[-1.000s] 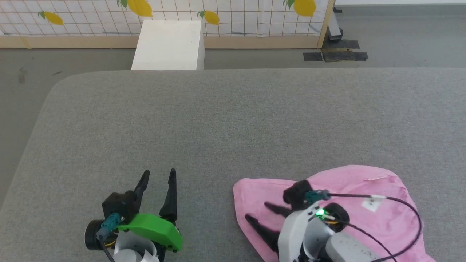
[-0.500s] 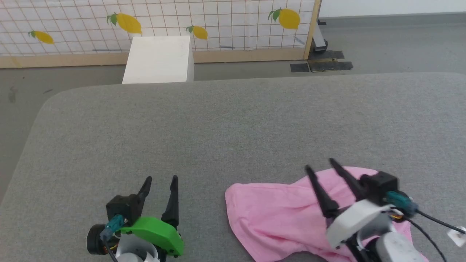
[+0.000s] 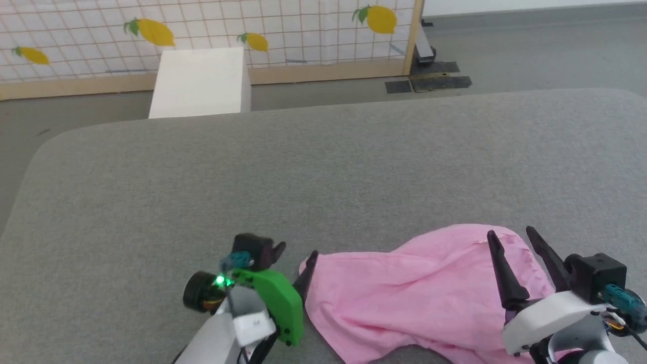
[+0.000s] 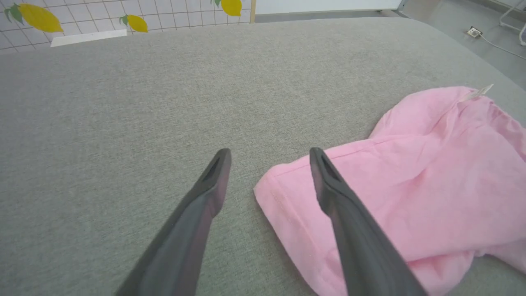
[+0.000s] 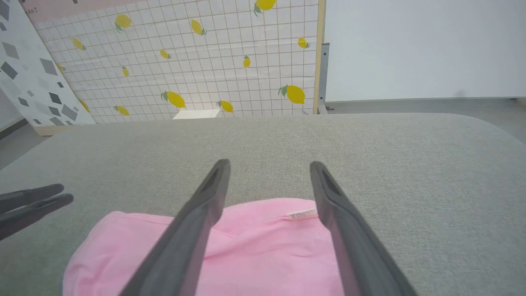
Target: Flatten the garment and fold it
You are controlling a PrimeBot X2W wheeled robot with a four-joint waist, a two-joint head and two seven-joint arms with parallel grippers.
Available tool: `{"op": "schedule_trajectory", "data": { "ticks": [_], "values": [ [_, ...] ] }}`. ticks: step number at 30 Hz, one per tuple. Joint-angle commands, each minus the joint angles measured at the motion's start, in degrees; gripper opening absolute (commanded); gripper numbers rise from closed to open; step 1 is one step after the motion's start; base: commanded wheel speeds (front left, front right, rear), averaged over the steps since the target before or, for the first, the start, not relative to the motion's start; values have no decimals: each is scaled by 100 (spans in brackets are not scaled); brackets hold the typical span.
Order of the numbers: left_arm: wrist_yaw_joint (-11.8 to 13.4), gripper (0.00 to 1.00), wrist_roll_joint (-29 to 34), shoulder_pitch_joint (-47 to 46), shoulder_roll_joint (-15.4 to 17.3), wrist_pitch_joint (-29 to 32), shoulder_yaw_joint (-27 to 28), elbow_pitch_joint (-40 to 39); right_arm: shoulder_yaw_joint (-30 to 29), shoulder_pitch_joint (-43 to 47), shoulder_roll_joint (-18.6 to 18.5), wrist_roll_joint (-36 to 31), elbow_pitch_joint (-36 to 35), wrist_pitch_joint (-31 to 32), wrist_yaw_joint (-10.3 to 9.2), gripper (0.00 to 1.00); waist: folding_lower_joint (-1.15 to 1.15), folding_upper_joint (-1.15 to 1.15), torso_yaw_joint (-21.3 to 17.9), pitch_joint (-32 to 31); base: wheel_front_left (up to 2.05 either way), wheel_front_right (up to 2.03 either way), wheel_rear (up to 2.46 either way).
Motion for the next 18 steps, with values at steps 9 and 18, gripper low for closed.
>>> {"op": "schedule_trajectory", "data": {
  "ticks": [9,18],
  "values": [
    [-201,100,-248,-1031,296,1544,-608,1235,-7,175,117,-57,-369,245,-6,100,0,39,-480,367,0,0,0],
    [-220,44,-1060,-1309,501,3181,-2105,1650,-80,193,166,62,-322,314,-6,100,0,39,-681,574,0,0,0]
  ]
}}
